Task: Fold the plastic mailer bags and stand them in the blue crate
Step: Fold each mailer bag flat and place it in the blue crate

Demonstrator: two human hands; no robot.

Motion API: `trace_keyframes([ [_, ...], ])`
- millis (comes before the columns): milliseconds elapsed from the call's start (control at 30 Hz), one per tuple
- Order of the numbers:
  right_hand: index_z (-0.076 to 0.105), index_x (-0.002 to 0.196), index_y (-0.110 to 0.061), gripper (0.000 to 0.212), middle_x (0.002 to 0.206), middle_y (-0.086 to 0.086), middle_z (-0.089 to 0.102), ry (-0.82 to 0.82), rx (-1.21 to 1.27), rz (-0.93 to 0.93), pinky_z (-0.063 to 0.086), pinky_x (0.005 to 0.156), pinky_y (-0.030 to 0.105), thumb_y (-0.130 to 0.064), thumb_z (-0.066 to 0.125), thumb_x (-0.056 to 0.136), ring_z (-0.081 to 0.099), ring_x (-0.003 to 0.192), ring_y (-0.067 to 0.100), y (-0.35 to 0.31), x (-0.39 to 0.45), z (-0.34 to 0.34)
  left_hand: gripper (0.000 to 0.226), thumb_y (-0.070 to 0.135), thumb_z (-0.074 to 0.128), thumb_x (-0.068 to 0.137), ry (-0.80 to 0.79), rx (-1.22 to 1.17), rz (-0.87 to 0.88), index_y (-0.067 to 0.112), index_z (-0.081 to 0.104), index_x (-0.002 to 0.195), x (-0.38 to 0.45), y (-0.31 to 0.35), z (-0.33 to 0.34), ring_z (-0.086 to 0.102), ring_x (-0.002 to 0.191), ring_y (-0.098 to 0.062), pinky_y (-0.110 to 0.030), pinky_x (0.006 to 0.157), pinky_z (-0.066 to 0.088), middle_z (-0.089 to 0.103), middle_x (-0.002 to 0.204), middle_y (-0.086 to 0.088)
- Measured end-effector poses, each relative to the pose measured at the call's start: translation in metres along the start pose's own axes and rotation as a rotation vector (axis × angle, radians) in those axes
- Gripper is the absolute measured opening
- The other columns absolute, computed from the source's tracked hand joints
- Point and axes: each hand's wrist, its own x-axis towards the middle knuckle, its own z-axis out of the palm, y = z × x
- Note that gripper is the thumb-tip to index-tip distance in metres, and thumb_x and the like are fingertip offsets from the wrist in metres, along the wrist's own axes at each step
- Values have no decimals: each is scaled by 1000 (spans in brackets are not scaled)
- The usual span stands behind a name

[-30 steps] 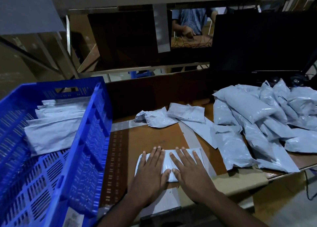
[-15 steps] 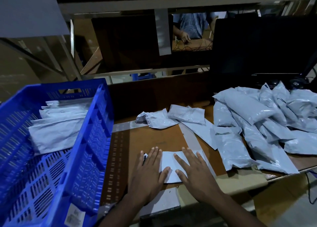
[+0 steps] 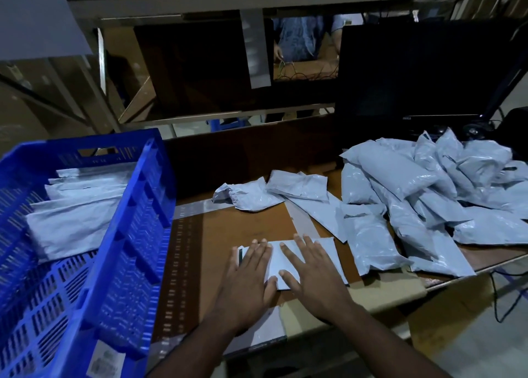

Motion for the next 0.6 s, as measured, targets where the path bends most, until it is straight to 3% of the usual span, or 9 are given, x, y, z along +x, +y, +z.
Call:
trace_keyframes([
  [133,-2,157,-47,72,164,-9,-20,48,-26,59,-17,119,36,-79,5,93,-23,150,13,6,-14,2,76,67,11,99,-17,18,-51,29,-3,163,-7,-3,0,-21,153,-12,-57,122,-9,-13,168,12],
  [267,-2,157,-45,80,163,-11,-21,18,0,31,-10,124,40,-82,-1,86,-20,151,14,10,-7,0,77,68,5,98,-36,15,-71,27,-5,163,-6,-1,0,-22,153,-11,-55,123,-11,-12,169,10],
  [400,-15,155,-42,83,161,-15,-27,-1,16,40,-4,126,39,-83,-10,84,-24,150,9,26,-27,0,89,73,-13,86,-48,3,-73,27,-8,162,-10,1,-4,-24,152,-11,-55,122,-12,-14,169,11],
  [500,-16,154,-43,77,161,-17,-27,-20,33,54,-9,123,36,-80,0,89,-25,149,9,31,-29,1,89,73,-12,86,-53,-4,-71,28,-8,162,-11,1,-5,-23,153,-11,-56,122,-13,-14,169,11],
  [600,-12,156,-42,82,162,-19,-23,-47,92,52,-1,125,42,-83,10,88,-21,150,9,31,-22,-7,87,74,-11,87,-63,-5,-78,27,-11,161,-11,1,-7,-23,153,-11,-56,122,-13,-17,168,10],
])
